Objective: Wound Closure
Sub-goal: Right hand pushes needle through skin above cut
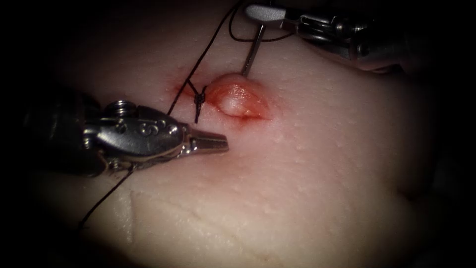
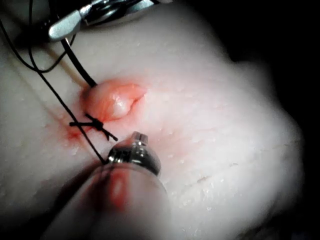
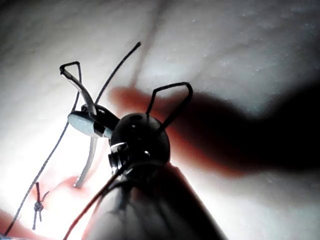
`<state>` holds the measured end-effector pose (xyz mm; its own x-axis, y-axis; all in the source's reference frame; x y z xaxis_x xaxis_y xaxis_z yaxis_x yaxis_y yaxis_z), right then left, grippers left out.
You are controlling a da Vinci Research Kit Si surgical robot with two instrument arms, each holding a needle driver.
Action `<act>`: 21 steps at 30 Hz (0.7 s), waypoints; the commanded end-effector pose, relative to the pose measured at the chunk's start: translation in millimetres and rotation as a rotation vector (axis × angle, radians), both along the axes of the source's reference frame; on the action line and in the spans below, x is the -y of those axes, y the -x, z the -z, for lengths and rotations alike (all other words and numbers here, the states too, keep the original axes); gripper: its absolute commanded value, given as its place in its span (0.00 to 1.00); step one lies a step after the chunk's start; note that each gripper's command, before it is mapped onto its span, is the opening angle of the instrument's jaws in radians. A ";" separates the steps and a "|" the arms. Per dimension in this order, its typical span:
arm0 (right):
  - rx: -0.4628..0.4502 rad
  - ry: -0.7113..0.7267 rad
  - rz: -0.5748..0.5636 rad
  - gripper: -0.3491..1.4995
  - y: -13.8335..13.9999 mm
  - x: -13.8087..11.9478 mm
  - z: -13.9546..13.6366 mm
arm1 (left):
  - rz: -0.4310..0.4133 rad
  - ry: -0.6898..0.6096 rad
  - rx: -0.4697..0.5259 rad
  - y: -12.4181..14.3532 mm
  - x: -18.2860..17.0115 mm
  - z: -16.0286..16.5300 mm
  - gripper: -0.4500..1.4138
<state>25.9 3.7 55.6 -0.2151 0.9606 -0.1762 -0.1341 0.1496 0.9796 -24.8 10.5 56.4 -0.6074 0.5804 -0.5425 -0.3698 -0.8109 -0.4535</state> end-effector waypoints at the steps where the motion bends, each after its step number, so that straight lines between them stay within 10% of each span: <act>1: -0.009 -0.011 0.005 0.00 -1.0 0.9 -0.2 | -0.001 -0.004 0.000 0.5 0.8 -0.4 0.22; 21: -0.040 -0.055 0.045 0.00 -2.1 2.6 1.3 | -0.006 0.000 0.002 0.4 0.8 -0.5 0.22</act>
